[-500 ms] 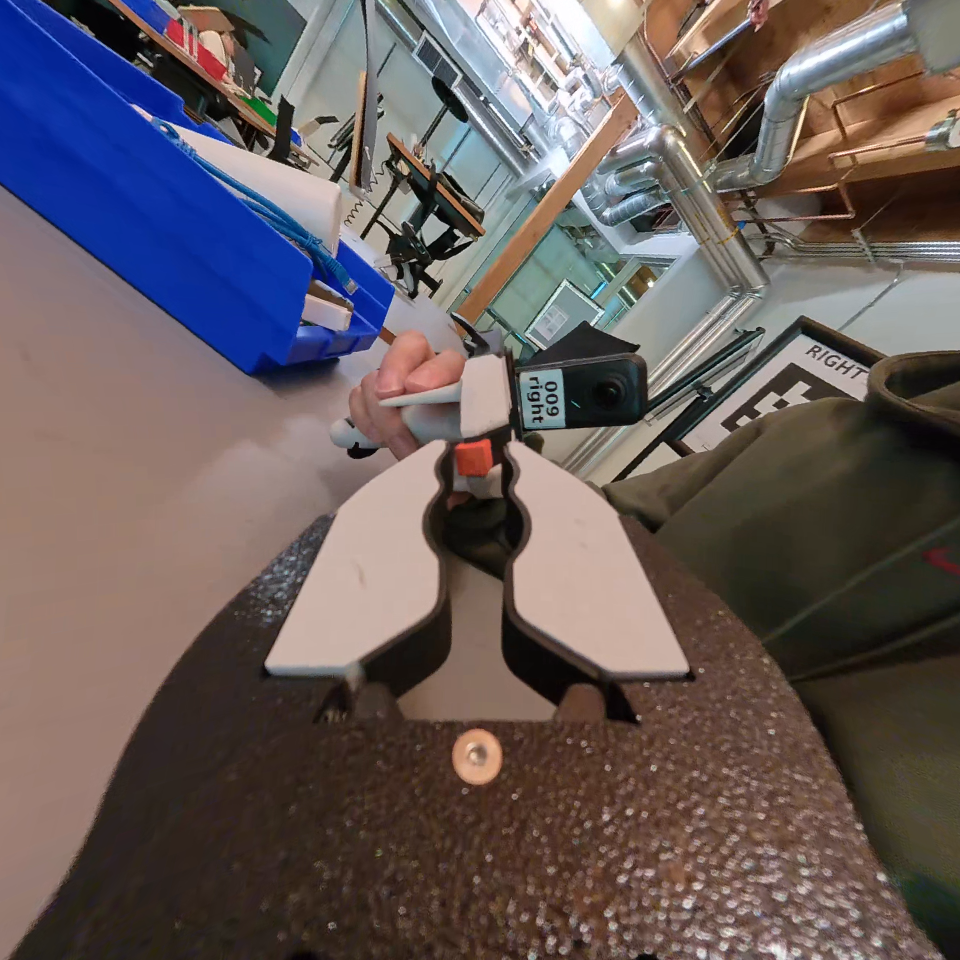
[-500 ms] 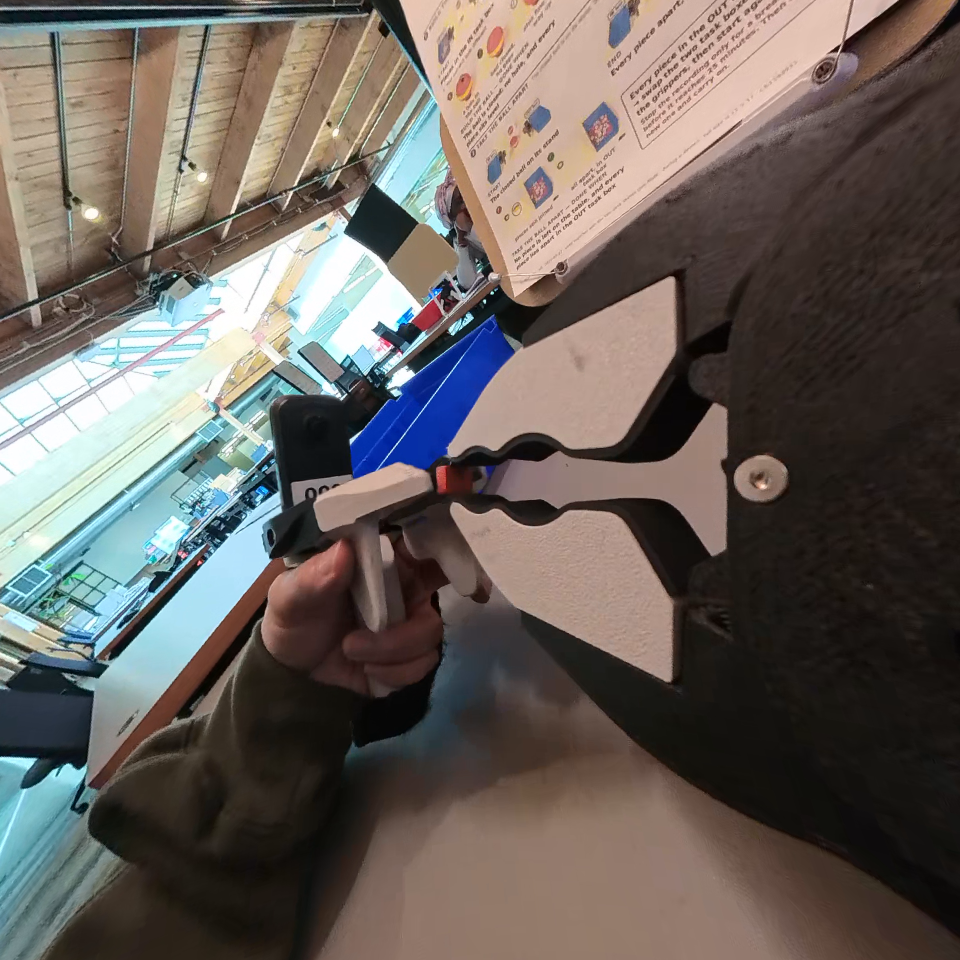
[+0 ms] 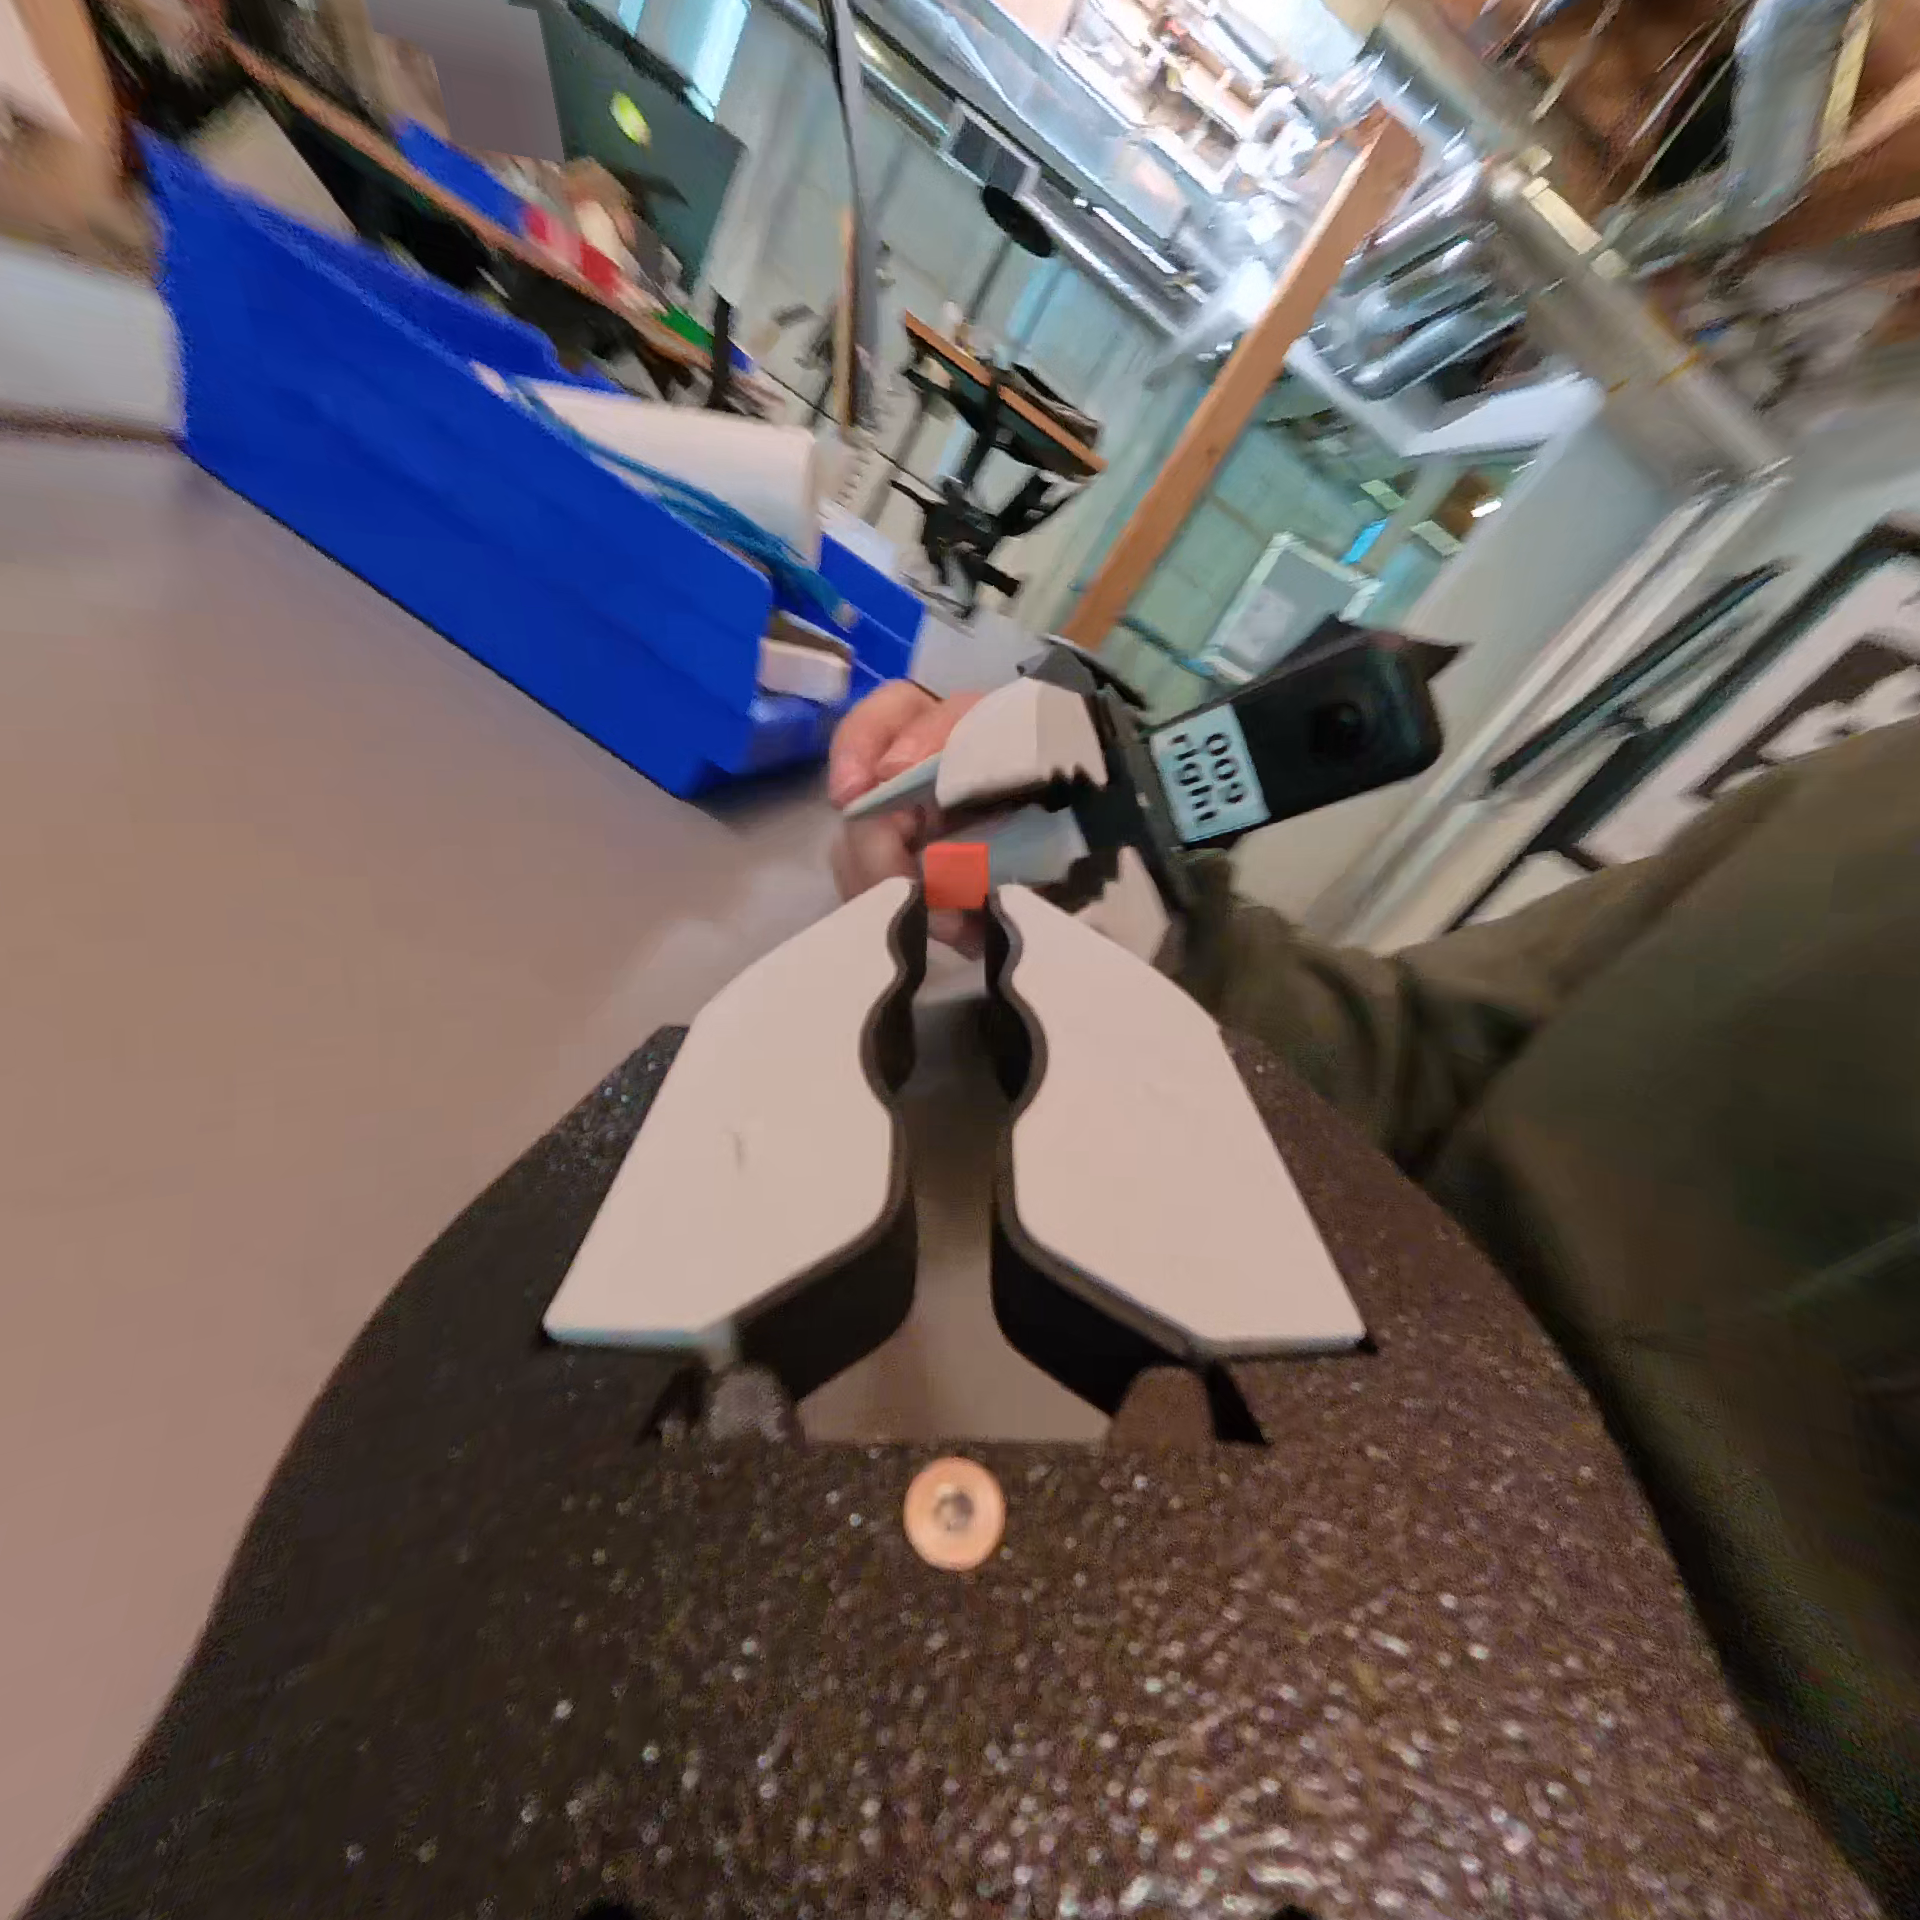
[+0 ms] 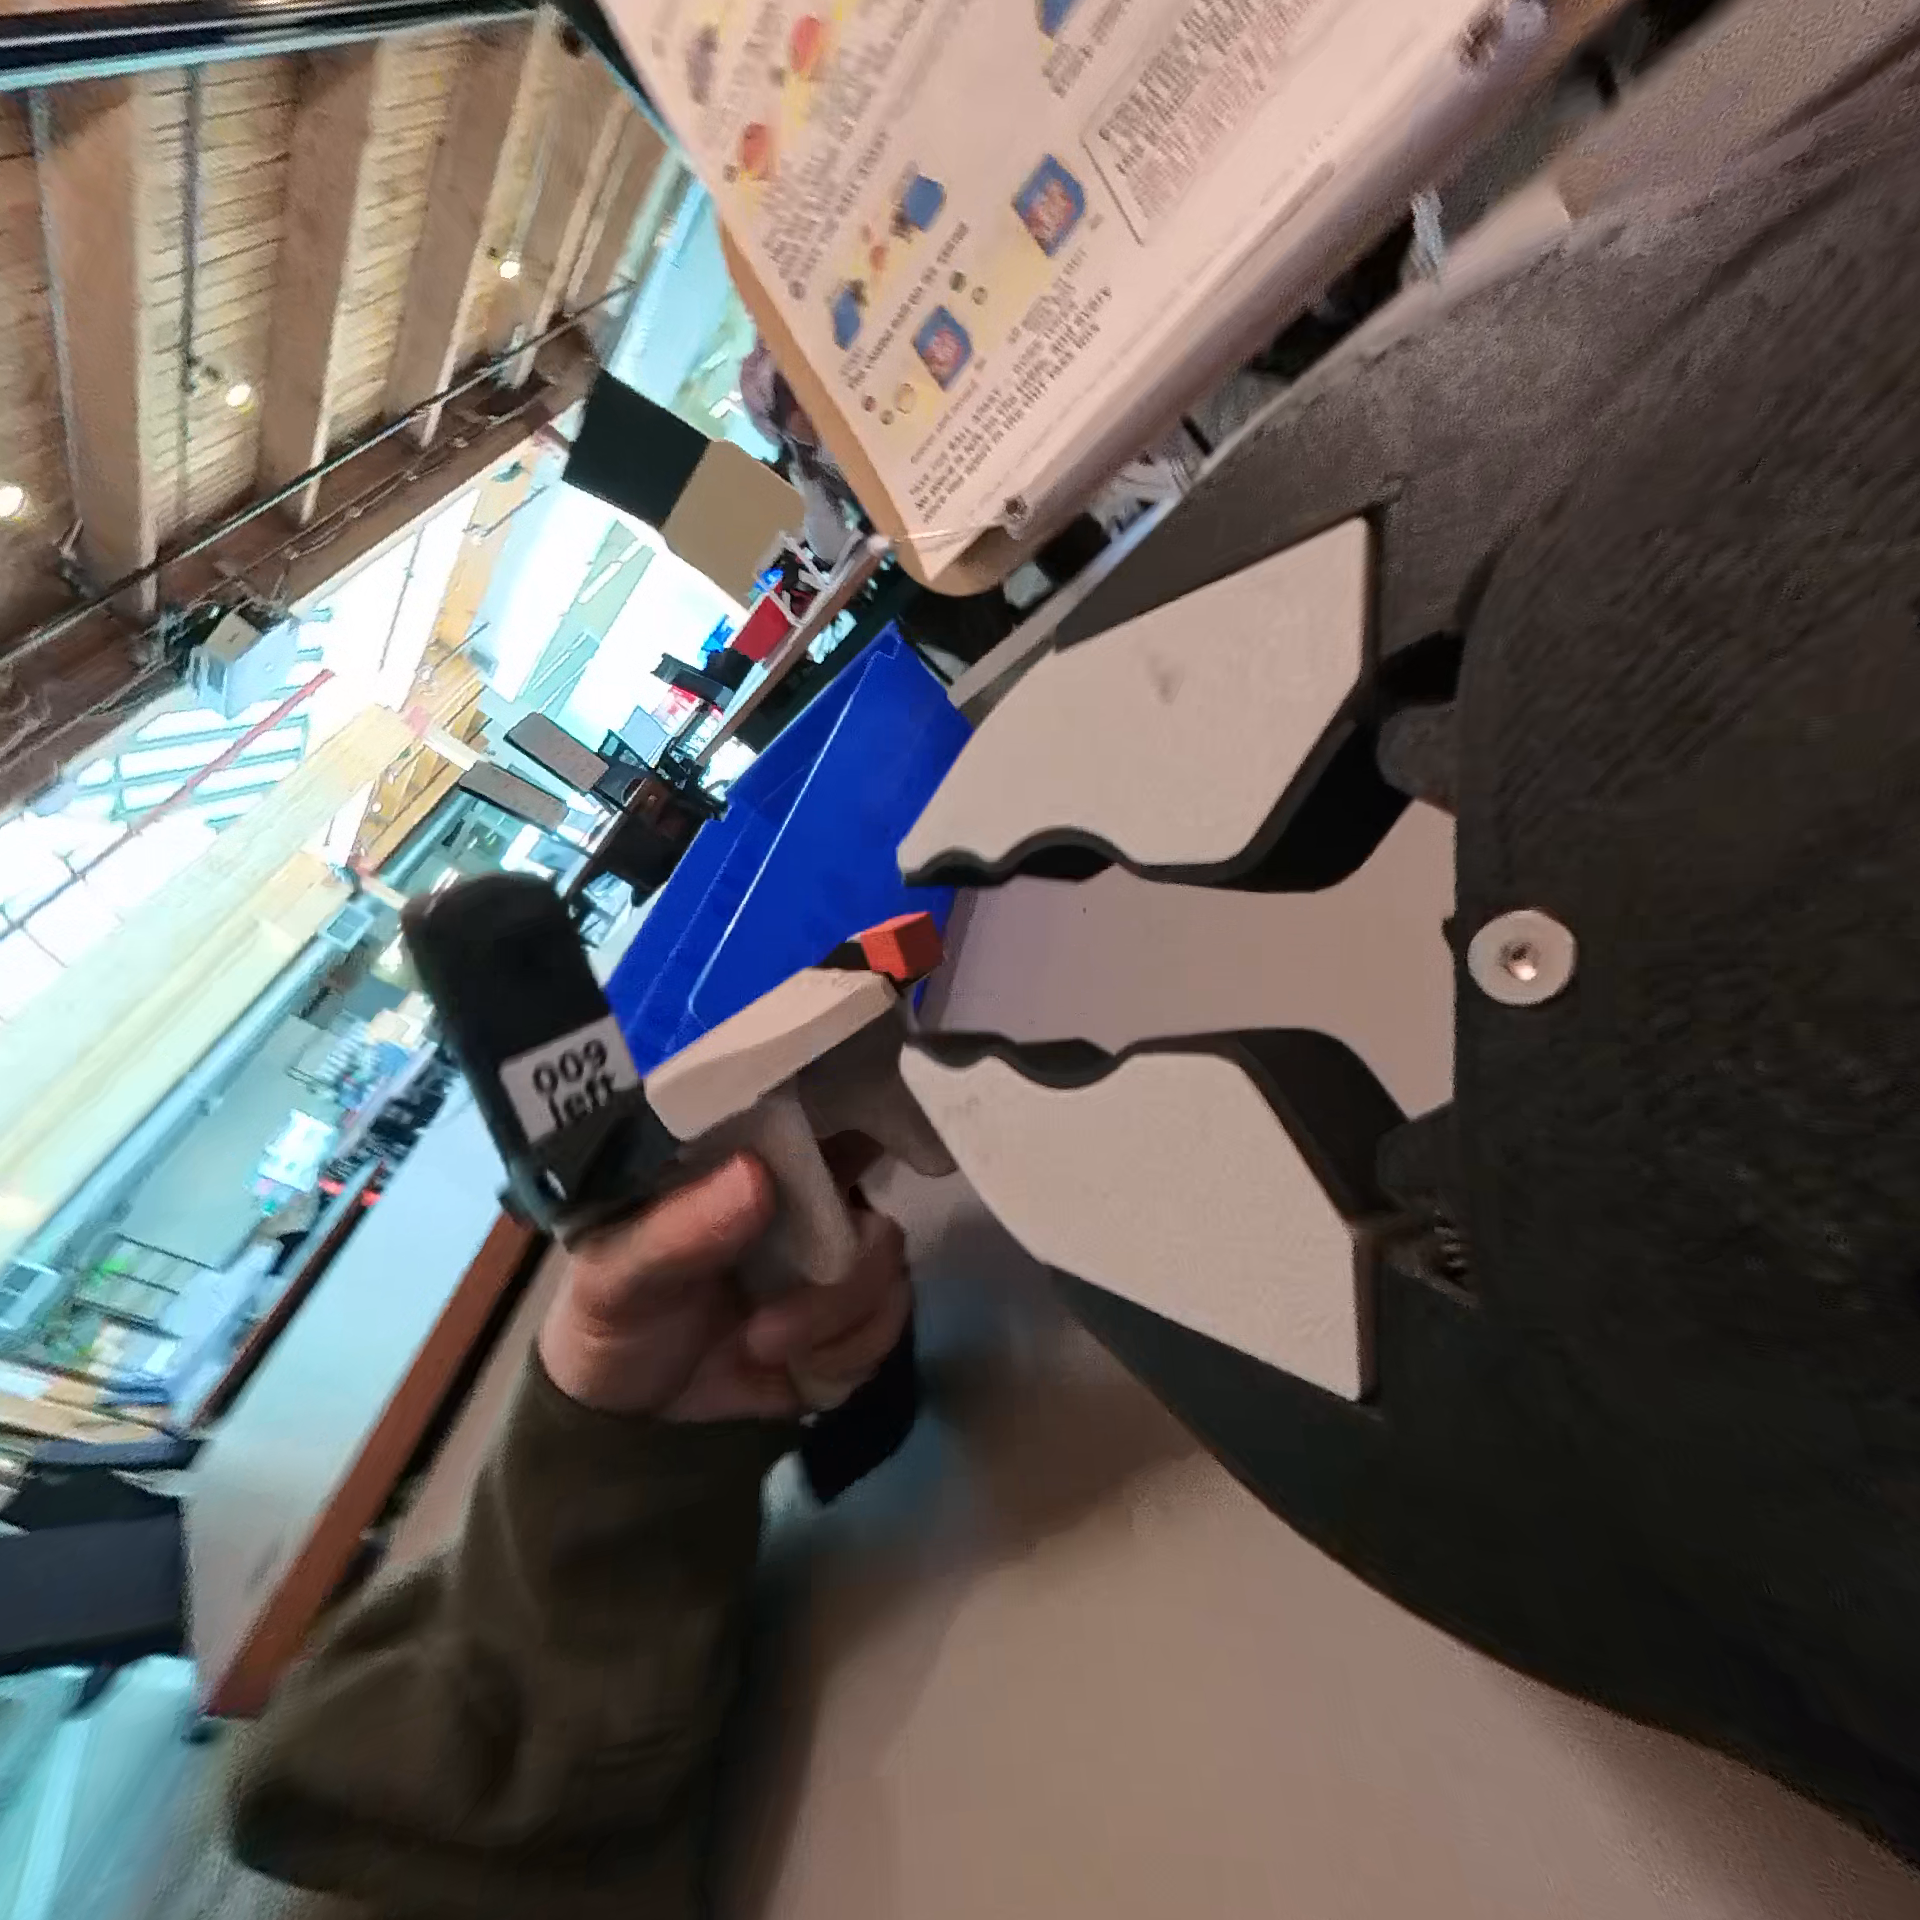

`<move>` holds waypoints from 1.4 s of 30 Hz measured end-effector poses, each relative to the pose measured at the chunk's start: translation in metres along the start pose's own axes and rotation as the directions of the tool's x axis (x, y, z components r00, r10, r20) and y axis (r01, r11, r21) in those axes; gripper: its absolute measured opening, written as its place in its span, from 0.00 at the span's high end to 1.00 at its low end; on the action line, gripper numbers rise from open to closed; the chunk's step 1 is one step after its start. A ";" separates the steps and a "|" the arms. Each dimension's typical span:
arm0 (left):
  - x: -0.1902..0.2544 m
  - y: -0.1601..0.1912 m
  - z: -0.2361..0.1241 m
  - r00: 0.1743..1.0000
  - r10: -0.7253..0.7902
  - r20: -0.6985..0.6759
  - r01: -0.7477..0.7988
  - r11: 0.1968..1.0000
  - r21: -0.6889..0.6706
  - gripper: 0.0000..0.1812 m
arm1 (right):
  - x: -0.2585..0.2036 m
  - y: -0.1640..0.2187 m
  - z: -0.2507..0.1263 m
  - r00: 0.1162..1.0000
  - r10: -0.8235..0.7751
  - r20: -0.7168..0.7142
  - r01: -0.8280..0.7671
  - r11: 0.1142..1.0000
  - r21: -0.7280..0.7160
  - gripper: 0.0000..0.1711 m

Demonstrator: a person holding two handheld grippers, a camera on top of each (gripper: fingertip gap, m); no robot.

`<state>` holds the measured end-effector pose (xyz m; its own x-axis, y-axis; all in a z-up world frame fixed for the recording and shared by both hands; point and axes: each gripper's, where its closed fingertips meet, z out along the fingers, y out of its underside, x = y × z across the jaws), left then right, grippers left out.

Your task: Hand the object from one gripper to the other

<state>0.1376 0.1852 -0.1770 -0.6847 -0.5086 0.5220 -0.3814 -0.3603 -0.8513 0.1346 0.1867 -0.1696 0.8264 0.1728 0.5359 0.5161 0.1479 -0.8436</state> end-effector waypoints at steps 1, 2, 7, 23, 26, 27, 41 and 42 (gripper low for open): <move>-0.002 -0.004 -0.003 0.995 0.092 0.043 -0.093 0.996 0.017 0.94 | 0.004 -0.001 -0.001 0.996 0.085 -0.009 -0.085 0.996 0.013 0.81; -0.004 -0.009 -0.005 0.979 0.183 0.087 -0.187 0.982 0.035 0.95 | 0.008 0.000 -0.001 0.981 0.196 0.002 -0.196 0.980 0.022 0.78; -0.001 -0.024 -0.011 0.729 0.637 0.252 -0.656 0.755 -0.011 0.95 | 0.007 -0.004 0.000 0.573 0.789 0.224 -0.811 0.585 0.014 0.74; 0.014 -0.008 0.003 0.436 0.881 0.184 -0.879 0.460 -0.122 0.95 | -0.009 -0.017 -0.004 -0.070 0.880 0.470 -0.979 0.030 -0.202 0.84; 0.013 -0.003 0.005 0.422 0.891 0.167 -0.883 0.446 -0.146 0.95 | -0.006 -0.021 -0.006 -0.097 0.862 0.498 -0.981 0.002 -0.194 0.87; 0.012 -0.003 0.006 0.419 0.892 0.167 -0.884 0.443 -0.148 0.95 | -0.005 -0.020 -0.006 -0.097 0.863 0.496 -0.982 0.000 -0.191 0.88; -0.010 -0.005 0.000 0.667 0.696 0.266 -0.683 0.714 -0.155 0.84 | 0.008 0.017 -0.001 0.723 0.676 0.141 -0.670 0.737 -0.094 0.94; -0.014 -0.006 -0.002 0.705 0.650 0.282 -0.637 0.756 -0.151 0.84 | 0.012 0.022 -0.002 0.823 0.563 0.072 -0.554 0.825 -0.117 0.94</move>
<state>0.1484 0.1960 -0.1790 -0.5559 -0.8135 -0.1707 0.0536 0.1698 -0.9840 0.1568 0.1898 -0.1818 0.9549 0.2954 -0.0313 -0.0057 -0.0872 -0.9962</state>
